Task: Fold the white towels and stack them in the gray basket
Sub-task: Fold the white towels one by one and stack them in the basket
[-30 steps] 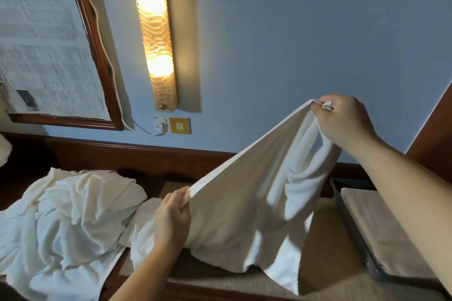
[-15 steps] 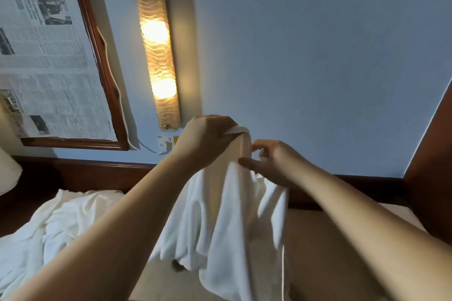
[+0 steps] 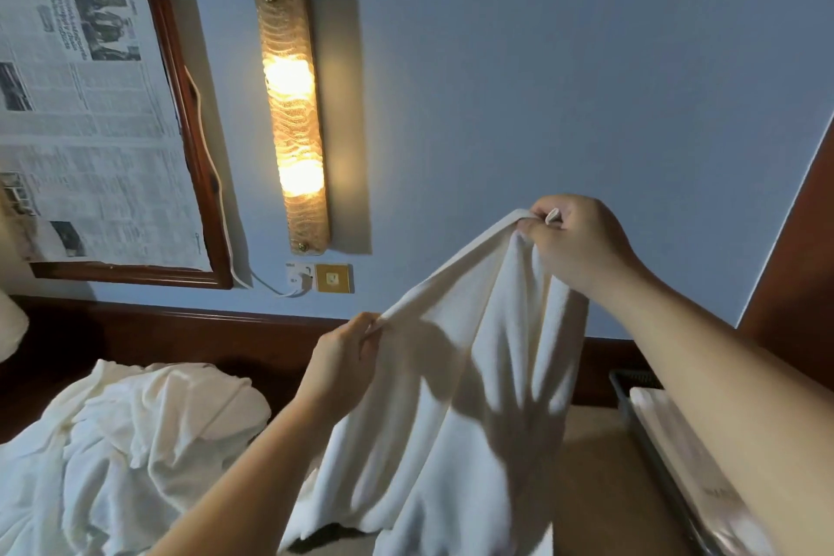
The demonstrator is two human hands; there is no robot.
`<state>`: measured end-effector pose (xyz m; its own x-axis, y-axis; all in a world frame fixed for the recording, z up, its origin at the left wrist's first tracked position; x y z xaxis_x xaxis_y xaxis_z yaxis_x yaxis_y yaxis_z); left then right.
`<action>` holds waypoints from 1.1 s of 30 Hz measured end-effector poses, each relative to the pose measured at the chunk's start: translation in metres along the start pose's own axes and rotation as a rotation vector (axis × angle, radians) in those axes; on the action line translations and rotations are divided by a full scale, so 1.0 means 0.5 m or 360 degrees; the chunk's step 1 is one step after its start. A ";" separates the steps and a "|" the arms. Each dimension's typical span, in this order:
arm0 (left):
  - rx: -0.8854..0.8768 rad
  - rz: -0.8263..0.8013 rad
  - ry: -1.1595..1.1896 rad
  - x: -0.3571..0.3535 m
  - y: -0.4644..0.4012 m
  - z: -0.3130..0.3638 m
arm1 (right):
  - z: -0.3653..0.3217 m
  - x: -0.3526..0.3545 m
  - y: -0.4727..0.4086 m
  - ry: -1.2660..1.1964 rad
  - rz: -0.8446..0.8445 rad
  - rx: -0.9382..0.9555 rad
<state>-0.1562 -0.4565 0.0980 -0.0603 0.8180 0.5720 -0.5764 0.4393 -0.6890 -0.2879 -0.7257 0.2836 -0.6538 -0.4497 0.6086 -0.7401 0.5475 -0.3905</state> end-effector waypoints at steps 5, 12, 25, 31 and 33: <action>0.0414 -0.0090 0.0177 -0.047 0.056 -0.047 | 0.022 0.052 -0.010 0.0022 0.0122 0.0041; 0.0300 -0.0484 0.0461 -0.088 0.039 0.026 | 0.073 0.101 -0.011 -0.0002 0.0282 0.0034; 0.0542 -0.0919 0.1083 -0.113 0.108 0.075 | 0.098 0.073 -0.015 0.0041 0.0228 0.0004; 0.0551 -0.0628 0.0849 -0.051 0.089 0.011 | 0.084 0.062 -0.019 0.0075 0.0231 0.0043; 0.0366 -0.0555 0.0276 -0.013 0.074 -0.023 | 0.083 0.061 -0.020 0.0086 0.0223 0.0040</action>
<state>-0.1675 -0.4414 0.0637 0.2957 0.6945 0.6560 -0.7054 0.6218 -0.3403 -0.3071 -0.7739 0.2773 -0.7418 -0.3313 0.5831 -0.6465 0.5842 -0.4906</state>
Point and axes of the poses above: each hand's wrist, its own y-axis away from the middle knuckle, its own x-axis out of the back of the hand, z = x × y, the point moved 10 cm from there along -y, towards the middle knuckle, and after that the axes turned 15 degrees about -x, right-handed, at the moved point
